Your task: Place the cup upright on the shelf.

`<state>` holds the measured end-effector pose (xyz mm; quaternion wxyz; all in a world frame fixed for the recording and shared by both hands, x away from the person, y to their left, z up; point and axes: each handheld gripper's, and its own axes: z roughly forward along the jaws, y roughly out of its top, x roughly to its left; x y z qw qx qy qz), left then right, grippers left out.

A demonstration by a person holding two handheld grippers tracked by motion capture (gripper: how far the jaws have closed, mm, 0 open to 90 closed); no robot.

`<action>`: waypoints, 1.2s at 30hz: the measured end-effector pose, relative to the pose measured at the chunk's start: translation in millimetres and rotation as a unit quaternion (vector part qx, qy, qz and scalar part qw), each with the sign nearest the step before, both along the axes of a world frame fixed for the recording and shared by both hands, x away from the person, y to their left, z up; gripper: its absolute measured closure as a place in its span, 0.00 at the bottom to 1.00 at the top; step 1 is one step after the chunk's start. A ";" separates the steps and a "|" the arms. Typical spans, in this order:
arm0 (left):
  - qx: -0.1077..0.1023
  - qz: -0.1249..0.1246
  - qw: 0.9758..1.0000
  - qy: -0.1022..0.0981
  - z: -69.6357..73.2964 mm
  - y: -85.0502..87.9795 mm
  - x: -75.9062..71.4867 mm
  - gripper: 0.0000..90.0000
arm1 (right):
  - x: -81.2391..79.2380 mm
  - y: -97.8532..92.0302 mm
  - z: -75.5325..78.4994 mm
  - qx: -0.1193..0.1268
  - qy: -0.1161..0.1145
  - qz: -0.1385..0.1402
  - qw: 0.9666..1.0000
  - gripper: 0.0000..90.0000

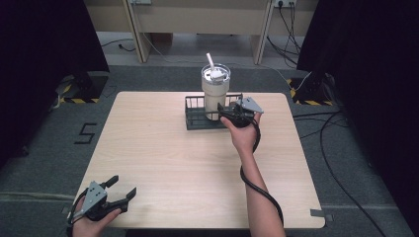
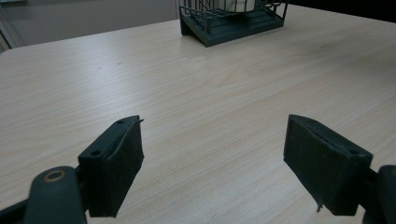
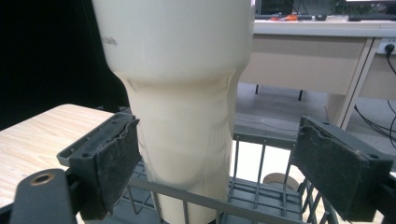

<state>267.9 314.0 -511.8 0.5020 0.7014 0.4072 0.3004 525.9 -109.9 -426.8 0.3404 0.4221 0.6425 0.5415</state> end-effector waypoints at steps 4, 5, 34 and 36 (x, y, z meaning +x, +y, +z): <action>-0.001 0.000 1.000 -0.001 0.1 0.0 -0.2 0.21 | -6.2 -1.8 1.3 0.001 -0.003 0.003 1.000 0.16; 0.000 -0.001 1.000 -0.001 0.1 0.0 -0.2 0.21 | -7.6 -2.7 1.0 -0.001 -0.003 0.005 1.000 0.16; 0.003 0.002 1.000 0.000 -0.1 -0.8 -1.2 0.21 | -60.0 -42.3 -13.2 -0.017 0.014 -0.011 1.000 0.16; 0.003 0.002 1.000 -0.001 0.0 -0.7 -1.3 0.21 | -63.5 -44.0 -14.9 -0.017 0.016 -0.011 1.000 0.16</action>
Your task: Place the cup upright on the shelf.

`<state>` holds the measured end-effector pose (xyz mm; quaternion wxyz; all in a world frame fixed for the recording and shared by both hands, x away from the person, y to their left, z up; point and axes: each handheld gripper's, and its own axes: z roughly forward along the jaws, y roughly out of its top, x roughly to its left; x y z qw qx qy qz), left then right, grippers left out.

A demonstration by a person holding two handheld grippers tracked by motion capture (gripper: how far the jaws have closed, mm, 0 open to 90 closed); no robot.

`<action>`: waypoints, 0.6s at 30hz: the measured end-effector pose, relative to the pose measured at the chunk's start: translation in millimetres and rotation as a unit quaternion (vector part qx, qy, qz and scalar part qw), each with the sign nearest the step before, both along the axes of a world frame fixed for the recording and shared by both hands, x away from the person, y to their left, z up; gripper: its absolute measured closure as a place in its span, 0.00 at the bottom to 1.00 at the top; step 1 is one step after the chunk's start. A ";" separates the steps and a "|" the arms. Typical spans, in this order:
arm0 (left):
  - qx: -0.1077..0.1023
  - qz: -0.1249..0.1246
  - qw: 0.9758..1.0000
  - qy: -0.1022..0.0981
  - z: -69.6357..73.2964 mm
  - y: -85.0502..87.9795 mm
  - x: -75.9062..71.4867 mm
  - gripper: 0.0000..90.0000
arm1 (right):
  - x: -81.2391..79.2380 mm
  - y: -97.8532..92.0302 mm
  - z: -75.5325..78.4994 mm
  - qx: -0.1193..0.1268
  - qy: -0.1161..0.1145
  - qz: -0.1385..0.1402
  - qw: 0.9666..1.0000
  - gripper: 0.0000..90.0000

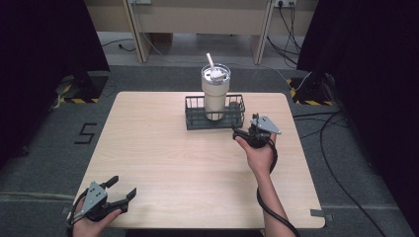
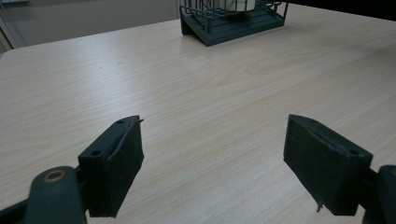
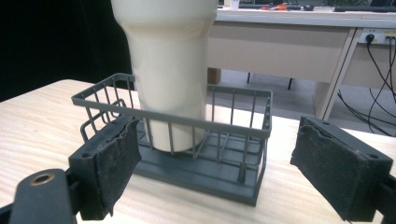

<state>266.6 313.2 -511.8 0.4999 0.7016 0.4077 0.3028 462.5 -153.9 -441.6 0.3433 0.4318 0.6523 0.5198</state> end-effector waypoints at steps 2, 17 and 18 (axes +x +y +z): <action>-0.001 0.000 1.000 0.000 -0.1 -0.1 0.0 0.21 | -3.3 -2.4 -1.5 -0.001 0.001 0.000 1.000 0.16; 0.003 0.003 1.000 -0.002 0.1 -0.8 0.0 0.21 | -33.5 -25.4 -12.7 -0.001 0.009 -0.011 1.000 0.16; 0.003 0.003 1.000 -0.002 0.0 -0.9 0.0 0.21 | -35.3 -27.0 -13.2 -0.003 0.009 -0.011 1.000 0.16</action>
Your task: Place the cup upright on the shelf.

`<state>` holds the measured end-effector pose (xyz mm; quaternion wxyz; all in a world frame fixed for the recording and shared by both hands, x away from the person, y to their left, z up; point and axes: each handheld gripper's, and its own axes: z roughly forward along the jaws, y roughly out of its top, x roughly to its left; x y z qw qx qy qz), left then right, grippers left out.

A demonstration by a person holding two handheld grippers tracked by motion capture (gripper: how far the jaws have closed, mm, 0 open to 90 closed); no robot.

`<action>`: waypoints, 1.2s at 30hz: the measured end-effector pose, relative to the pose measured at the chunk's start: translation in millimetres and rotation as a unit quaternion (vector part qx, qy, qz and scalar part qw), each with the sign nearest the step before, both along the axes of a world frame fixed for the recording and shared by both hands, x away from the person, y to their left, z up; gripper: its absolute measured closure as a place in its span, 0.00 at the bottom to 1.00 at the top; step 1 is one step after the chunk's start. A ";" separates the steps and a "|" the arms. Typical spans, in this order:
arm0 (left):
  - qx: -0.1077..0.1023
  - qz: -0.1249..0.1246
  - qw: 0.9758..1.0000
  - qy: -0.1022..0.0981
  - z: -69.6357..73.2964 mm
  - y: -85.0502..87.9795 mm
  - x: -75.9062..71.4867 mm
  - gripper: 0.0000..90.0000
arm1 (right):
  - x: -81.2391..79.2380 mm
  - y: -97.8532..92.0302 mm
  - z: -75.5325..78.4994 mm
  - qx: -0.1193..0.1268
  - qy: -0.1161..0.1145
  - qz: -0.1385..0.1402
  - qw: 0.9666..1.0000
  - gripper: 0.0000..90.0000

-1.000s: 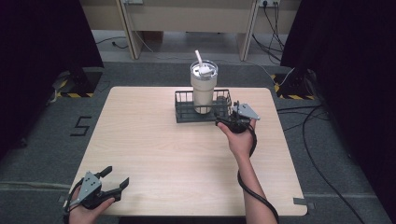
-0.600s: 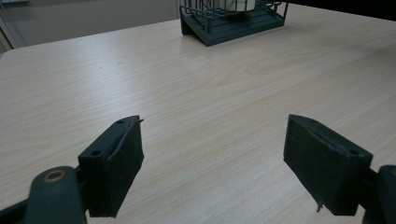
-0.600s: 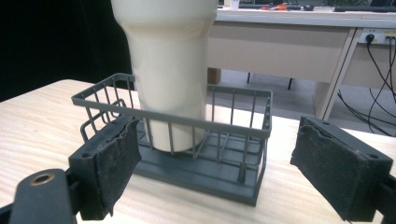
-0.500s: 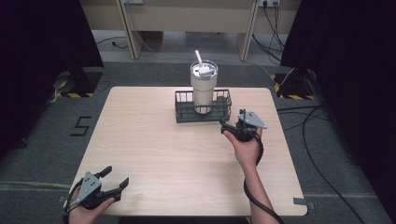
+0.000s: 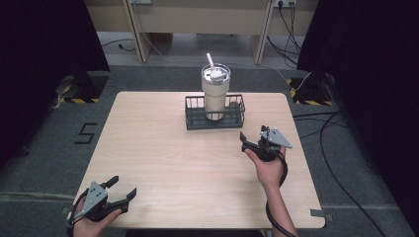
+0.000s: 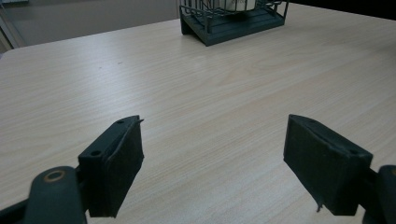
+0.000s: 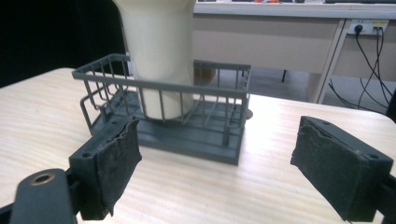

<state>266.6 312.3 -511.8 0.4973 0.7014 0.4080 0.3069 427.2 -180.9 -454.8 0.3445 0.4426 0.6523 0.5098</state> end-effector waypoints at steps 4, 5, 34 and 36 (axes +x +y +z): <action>0.000 0.000 1.000 0.000 0.0 -0.2 -0.1 0.21 | -9.2 -9.0 0.0 0.000 0.001 -0.005 1.000 0.16; -0.001 0.000 1.000 0.000 -0.1 -0.3 0.0 0.21 | -10.9 -10.4 -0.1 0.002 0.000 -0.006 1.000 0.16; -0.002 -0.001 1.000 0.002 -0.4 -1.6 -0.3 0.21 | -75.3 -48.6 -25.3 -0.001 0.015 -0.020 1.000 0.16; -0.002 0.000 1.000 0.002 -0.4 -1.6 -0.3 0.21 | -78.9 -50.4 -26.6 -0.003 0.017 -0.020 1.000 0.16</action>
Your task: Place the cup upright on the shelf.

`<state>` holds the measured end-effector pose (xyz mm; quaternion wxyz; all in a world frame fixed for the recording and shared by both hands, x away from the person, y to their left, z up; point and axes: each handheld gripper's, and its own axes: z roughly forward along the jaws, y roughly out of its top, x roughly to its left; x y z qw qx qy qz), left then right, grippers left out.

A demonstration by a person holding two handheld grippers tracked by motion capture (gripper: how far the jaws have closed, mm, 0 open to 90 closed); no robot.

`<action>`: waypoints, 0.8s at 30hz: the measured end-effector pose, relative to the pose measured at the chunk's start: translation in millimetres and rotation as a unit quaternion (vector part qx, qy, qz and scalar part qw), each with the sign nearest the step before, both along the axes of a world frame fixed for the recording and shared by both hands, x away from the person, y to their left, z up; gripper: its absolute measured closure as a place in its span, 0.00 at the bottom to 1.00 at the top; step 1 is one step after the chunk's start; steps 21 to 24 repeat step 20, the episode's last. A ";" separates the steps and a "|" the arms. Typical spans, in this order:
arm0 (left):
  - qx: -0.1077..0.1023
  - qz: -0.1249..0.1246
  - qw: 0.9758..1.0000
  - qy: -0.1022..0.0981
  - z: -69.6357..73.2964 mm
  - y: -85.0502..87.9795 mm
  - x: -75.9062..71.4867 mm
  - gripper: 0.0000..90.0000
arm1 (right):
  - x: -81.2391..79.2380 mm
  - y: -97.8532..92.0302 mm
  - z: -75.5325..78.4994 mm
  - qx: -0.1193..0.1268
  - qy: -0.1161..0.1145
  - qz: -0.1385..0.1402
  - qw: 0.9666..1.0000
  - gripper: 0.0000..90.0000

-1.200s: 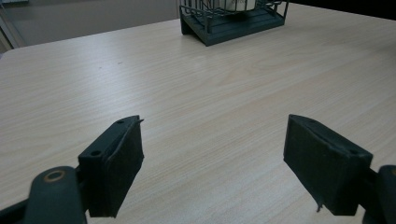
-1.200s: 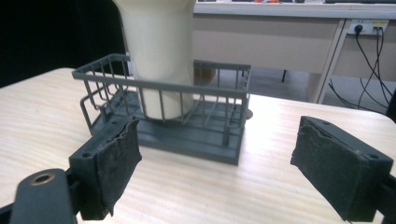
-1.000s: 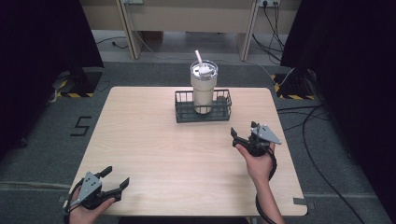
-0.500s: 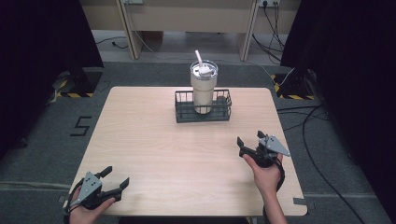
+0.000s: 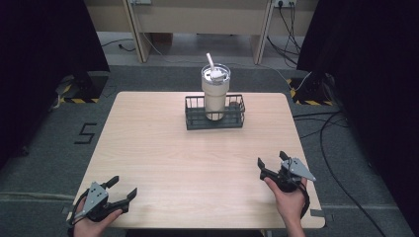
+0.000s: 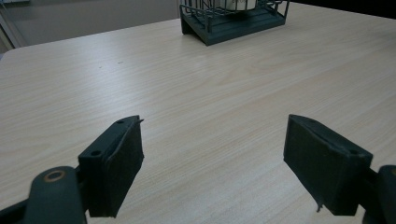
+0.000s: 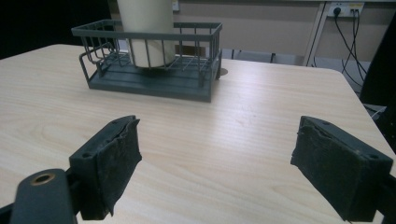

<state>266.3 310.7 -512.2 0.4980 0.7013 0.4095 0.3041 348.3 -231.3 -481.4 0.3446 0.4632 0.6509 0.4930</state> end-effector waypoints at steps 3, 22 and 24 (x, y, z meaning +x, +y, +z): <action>0.000 0.000 1.000 0.000 0.0 -0.1 0.1 0.21 | -4.7 -3.8 -1.3 -0.005 0.001 -0.001 1.000 0.16; 0.004 -0.004 1.000 0.001 -0.1 -1.9 0.7 0.21 | -25.2 -22.9 -9.4 -0.006 0.007 -0.016 1.000 0.16; 0.004 -0.004 1.000 0.001 -0.1 -1.9 0.7 0.21 | -25.2 -22.9 -9.4 -0.006 0.007 -0.016 1.000 0.16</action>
